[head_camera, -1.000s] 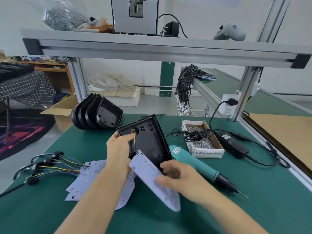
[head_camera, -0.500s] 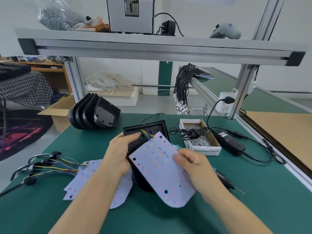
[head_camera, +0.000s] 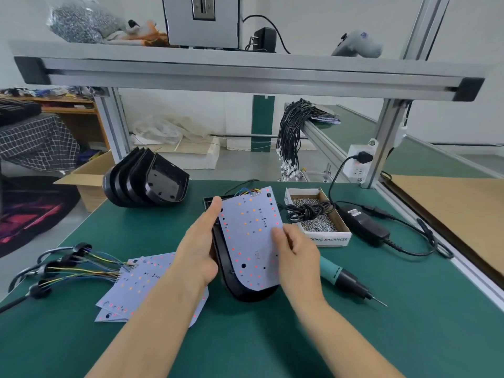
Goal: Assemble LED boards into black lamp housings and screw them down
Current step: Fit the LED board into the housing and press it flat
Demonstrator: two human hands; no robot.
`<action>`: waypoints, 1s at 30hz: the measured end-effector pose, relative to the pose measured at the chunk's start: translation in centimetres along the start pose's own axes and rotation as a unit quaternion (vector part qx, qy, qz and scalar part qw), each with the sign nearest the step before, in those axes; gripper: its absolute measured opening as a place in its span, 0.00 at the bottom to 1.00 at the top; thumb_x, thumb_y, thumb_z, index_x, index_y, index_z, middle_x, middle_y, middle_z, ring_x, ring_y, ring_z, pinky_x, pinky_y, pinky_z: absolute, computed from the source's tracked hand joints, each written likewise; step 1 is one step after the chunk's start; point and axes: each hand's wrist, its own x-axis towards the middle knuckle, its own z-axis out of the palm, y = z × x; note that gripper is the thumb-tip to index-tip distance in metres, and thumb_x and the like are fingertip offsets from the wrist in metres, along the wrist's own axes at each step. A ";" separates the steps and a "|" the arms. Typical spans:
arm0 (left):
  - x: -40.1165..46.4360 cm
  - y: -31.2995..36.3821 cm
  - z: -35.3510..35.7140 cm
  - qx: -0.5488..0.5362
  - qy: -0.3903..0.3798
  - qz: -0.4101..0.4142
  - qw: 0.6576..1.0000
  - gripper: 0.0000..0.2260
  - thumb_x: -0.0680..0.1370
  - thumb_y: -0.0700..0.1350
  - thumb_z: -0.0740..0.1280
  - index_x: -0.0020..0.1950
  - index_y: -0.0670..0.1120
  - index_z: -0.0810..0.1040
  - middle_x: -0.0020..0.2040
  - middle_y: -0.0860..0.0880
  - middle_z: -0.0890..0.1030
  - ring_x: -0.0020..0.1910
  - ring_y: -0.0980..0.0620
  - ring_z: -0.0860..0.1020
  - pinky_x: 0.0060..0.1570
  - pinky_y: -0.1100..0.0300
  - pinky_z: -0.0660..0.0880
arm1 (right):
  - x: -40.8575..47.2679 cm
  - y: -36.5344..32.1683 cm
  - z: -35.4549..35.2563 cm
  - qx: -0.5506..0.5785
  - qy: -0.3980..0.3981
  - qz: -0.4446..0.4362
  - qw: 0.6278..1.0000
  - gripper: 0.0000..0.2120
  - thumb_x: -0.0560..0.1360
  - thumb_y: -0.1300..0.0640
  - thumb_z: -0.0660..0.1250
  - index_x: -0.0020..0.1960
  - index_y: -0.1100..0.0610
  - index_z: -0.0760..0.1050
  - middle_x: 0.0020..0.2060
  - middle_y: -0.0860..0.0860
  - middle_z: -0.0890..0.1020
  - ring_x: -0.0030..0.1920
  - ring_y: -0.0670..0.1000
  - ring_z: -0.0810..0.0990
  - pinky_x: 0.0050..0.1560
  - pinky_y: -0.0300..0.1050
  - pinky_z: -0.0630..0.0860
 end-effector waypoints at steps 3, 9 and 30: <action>0.1 0.4 -0.6 -0.004 0.018 -0.001 1.000 0.18 0.75 0.57 0.67 0.54 0.44 0.82 0.49 0.45 0.86 0.44 0.47 0.85 0.39 0.55 0.80 | 1.0 -0.3 -1.3 -0.140 -0.074 -0.034 0.987 0.17 0.79 0.56 0.63 0.33 0.59 0.69 0.31 0.49 0.68 0.35 0.50 0.65 0.36 0.46 0.60; 0.1 0.3 -1.1 -0.013 0.015 -0.022 1.000 0.21 0.73 0.60 0.68 0.55 0.44 0.83 0.51 0.45 0.85 0.47 0.45 0.84 0.47 0.51 0.79 | 2.4 -1.1 -3.3 0.002 -0.196 0.018 0.980 0.16 0.78 0.61 0.65 0.38 0.73 0.68 0.33 0.56 0.64 0.34 0.51 0.60 0.37 0.43 0.58; 0.1 0.9 0.0 0.069 -0.028 0.079 0.994 0.21 0.63 0.54 0.74 0.49 0.42 0.82 0.48 0.40 0.85 0.42 0.43 0.84 0.34 0.53 0.81 | 2.1 -3.4 -2.0 -0.472 -0.139 -0.119 0.862 0.19 0.77 0.45 0.65 0.34 0.56 0.65 0.35 0.53 0.76 0.40 0.58 0.73 0.33 0.45 0.58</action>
